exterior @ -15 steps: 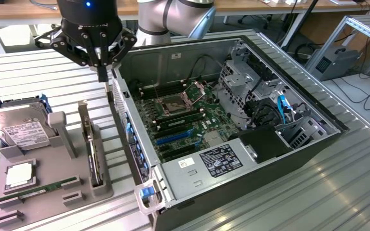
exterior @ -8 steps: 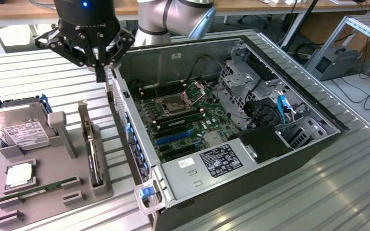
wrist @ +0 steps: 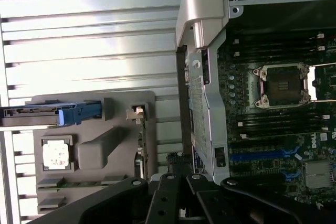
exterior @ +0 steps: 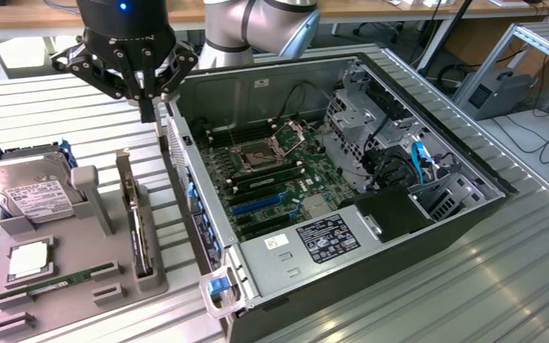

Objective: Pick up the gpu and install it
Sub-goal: 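Reach for the gpu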

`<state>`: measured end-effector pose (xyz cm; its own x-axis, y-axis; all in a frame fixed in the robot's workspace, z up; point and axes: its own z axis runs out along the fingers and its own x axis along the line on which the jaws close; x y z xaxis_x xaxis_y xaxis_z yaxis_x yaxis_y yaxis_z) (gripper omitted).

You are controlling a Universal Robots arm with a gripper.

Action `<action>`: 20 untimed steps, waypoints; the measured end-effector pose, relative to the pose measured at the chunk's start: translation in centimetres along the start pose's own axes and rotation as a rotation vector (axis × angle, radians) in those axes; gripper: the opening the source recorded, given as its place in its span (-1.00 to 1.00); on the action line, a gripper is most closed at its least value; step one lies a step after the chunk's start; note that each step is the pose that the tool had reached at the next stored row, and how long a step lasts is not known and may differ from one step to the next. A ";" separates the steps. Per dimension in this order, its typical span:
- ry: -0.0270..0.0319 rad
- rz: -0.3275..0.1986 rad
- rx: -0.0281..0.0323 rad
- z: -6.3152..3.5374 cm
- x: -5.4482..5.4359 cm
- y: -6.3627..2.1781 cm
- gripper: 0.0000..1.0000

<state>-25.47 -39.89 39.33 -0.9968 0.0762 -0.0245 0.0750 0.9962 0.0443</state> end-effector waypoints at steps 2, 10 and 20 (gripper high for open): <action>0.0000 0.000 0.0000 0.00 0.1 0.00 -0.79; 0.0000 0.000 0.0000 -0.01 0.4 -0.03 -0.79; 0.0000 0.000 0.0000 -0.02 0.8 -0.06 -0.79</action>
<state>-26.24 -39.89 39.33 -0.9968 0.0762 -0.0244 0.0751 0.9962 0.0443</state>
